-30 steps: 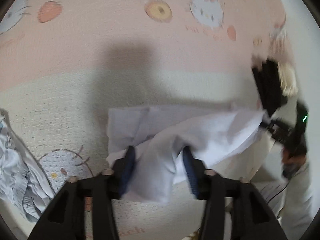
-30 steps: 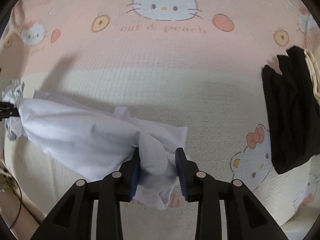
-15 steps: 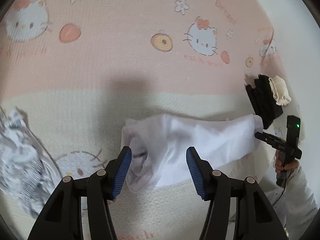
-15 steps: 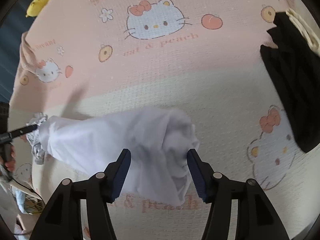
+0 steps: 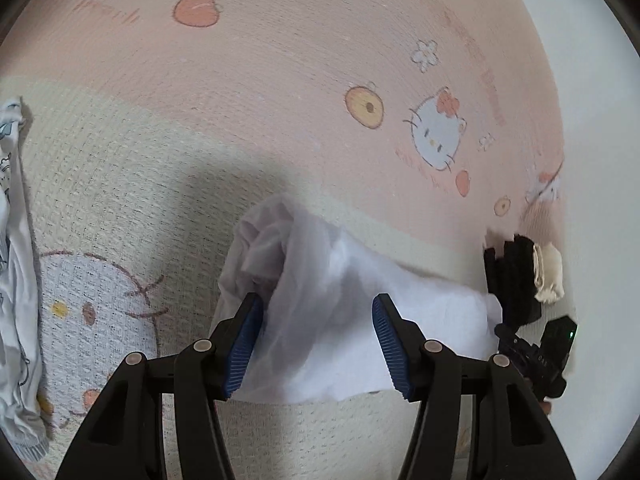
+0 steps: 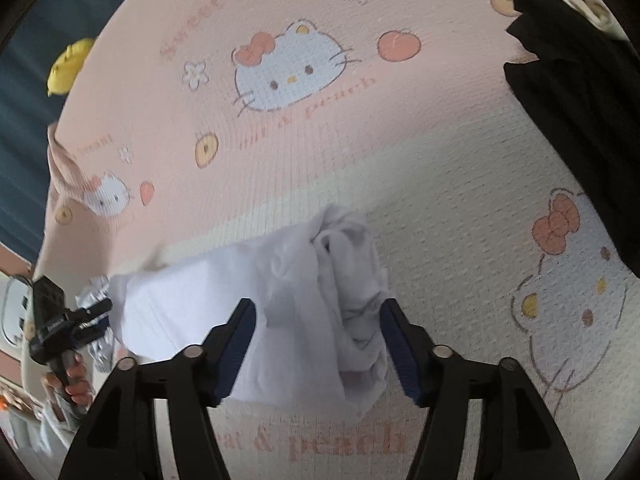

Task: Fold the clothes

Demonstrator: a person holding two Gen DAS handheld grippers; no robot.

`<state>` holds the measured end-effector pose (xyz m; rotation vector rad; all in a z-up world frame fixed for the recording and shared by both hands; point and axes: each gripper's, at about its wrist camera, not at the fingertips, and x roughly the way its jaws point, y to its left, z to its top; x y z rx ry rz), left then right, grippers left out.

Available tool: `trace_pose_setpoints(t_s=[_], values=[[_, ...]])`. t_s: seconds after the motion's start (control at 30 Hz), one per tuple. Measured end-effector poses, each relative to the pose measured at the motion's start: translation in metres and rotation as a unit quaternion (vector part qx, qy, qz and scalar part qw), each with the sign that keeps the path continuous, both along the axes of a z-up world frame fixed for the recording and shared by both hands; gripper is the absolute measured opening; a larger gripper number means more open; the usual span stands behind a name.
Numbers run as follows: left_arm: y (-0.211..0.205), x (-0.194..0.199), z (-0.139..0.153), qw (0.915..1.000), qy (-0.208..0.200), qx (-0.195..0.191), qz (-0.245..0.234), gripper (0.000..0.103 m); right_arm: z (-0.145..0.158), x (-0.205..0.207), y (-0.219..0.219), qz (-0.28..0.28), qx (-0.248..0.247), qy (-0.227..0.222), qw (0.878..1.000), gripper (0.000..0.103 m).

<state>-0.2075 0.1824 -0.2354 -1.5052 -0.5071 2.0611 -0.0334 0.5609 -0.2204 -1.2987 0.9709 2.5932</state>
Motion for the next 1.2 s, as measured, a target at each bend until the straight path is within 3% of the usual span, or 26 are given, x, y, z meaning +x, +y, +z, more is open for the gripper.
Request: trace_pose_setpoints(t_s=[0.2,0.37,0.77,0.87,0.93,1.07,1.1,1.13,1.17,1.2], values=[[0.011,-0.006,0.005,1.0,0.003,0.0,-0.003,0.054,-0.007,-0.014,0.014,-0.012,-0.047,0.023,0.999,0.073],[0.021,-0.012,0.002,0.9999,0.006,-0.015,-0.005,0.054,-0.016,-0.033,0.008,0.016,-0.037,0.016,0.999,0.073],[0.012,-0.027,-0.008,0.9984,-0.012,0.019,0.051,0.054,-0.022,-0.039,0.014,0.024,-0.048,0.039,0.998,0.073],[0.02,-0.028,-0.013,0.9991,-0.014,0.01,0.037,0.054,-0.025,-0.04,0.01,0.026,-0.032,0.033,0.999,0.072],[0.027,-0.027,-0.014,0.9995,-0.005,-0.008,0.032,0.054,-0.026,-0.04,0.007,0.029,-0.028,0.034,0.999,0.067],[0.029,-0.019,-0.013,0.9988,0.021,-0.012,0.044,0.052,-0.02,-0.041,-0.002,0.027,0.009,0.035,0.999,0.041],[0.027,-0.018,-0.013,0.9983,0.022,-0.014,0.052,0.047,-0.014,-0.04,-0.005,0.028,0.028,0.039,0.998,0.036],[0.026,-0.016,-0.014,0.9979,0.023,-0.016,0.059,0.031,-0.007,-0.039,-0.009,0.031,0.05,0.045,0.997,0.032],[0.024,-0.017,-0.016,0.9978,0.017,-0.02,0.061,0.013,-0.001,-0.038,-0.012,0.034,0.066,0.05,0.996,0.022],[0.023,-0.017,-0.018,0.9976,0.012,-0.023,0.064,0.012,0.005,-0.037,-0.016,0.039,0.08,0.055,0.995,0.017]])
